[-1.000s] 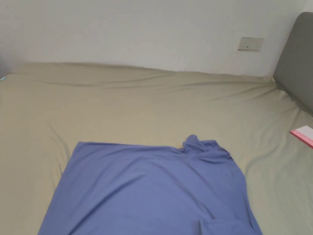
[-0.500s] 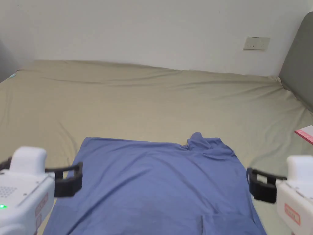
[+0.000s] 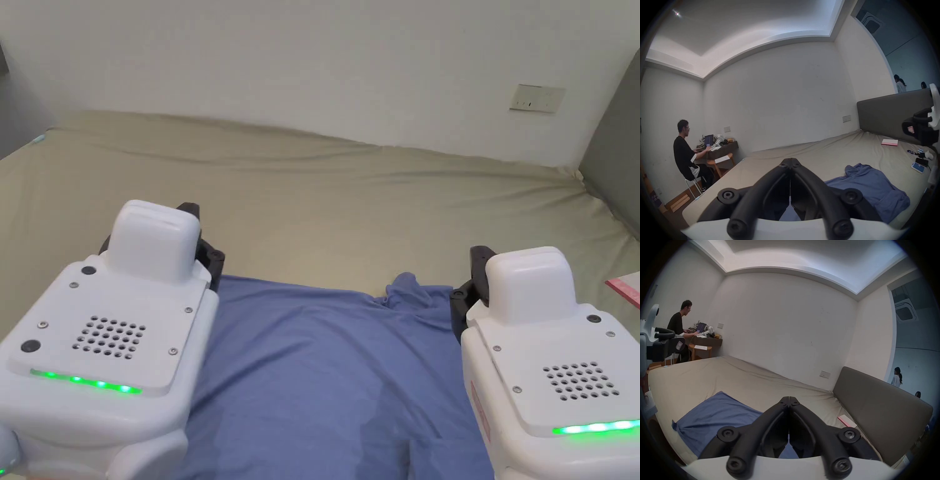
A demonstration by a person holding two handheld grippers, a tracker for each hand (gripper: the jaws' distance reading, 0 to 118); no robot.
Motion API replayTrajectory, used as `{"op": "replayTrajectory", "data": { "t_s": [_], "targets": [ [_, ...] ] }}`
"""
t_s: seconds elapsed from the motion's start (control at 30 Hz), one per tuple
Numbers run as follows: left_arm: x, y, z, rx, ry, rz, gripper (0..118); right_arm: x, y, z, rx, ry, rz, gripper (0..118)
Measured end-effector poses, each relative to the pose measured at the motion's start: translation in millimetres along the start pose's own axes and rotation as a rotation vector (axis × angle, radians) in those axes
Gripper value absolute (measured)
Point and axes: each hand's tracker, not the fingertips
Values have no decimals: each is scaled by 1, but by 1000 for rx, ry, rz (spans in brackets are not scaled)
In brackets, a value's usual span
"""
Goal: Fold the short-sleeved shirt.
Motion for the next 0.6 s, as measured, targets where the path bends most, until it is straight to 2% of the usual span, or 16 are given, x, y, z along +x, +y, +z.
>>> {"op": "replayTrajectory", "data": {
  "t_s": [0.23, 0.37, 0.47, 0.5, 0.57, 0.6],
  "targets": [
    [0, -9, -5, -24, 7, -37, 0, 0, -1, 0, -15, 20, -5, 2],
    [-9, -40, -21, -185, -41, -33, 0, 4, -12, -3, -48, 27, 0, 2],
    [-19, -88, -32, -369, -90, -37, 0, 10, -25, -6, -89, 24, -6, 2],
    [-22, -107, -35, -440, -107, -47, 8, 12, -31, -7, -104, 22, -6, 2],
    [-32, -147, -39, -596, -124, -34, 40, 17, -42, -8, -138, 14, -6, 2],
    [-40, -167, -41, -671, -127, 7, 40, 20, -48, -9, -154, 12, -9, 2]
  ]
}}
